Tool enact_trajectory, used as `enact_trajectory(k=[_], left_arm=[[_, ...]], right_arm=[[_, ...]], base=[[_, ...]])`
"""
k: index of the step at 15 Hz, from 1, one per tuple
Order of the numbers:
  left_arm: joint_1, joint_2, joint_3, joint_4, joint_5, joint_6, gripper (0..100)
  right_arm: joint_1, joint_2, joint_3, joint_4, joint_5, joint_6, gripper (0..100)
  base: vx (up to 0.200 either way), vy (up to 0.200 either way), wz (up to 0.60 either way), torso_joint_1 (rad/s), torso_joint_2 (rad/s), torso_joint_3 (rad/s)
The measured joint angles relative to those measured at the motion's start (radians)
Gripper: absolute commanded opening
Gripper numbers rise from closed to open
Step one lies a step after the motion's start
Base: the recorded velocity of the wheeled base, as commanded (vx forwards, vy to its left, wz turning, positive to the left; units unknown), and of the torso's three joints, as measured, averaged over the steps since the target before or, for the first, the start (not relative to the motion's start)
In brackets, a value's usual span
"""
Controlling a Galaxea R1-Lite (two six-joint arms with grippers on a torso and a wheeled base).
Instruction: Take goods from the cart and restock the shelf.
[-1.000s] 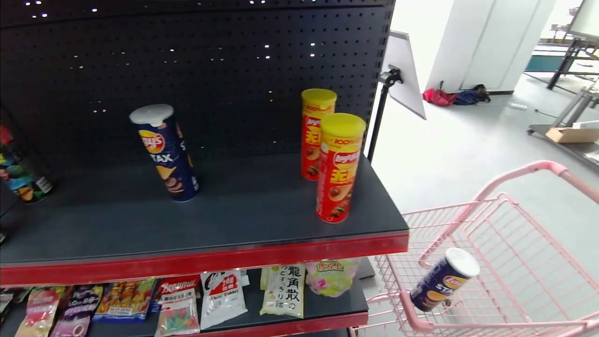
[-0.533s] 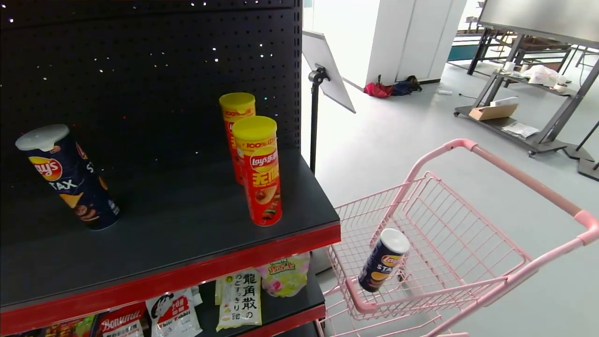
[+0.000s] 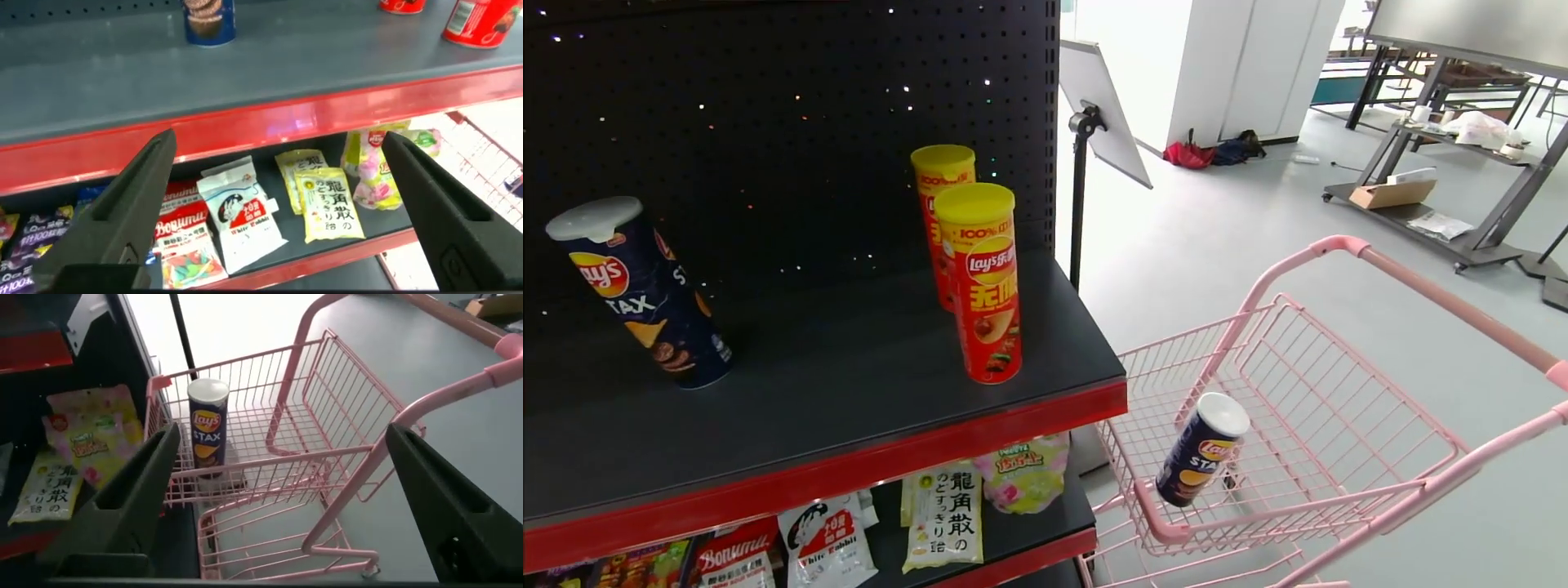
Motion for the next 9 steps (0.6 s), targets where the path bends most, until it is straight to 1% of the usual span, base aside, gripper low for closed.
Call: enact_trajectory(k=[6, 9], left_arm=[[-0.001, 0.0, 0.0, 0.0, 0.0, 0.0, 100], [0.0, 0.0, 0.0, 0.0, 0.0, 0.0, 100]], right_arm=[[-0.001, 0.0, 0.0, 0.0, 0.0, 0.0, 100], [0.0, 0.0, 0.0, -0.001, 0.0, 0.0, 100]], base=[[0.0, 0.0, 0.0, -0.149, 0.38, 0.229], [0.0, 0.0, 0.0, -0.173, 0.48, 0.304]])
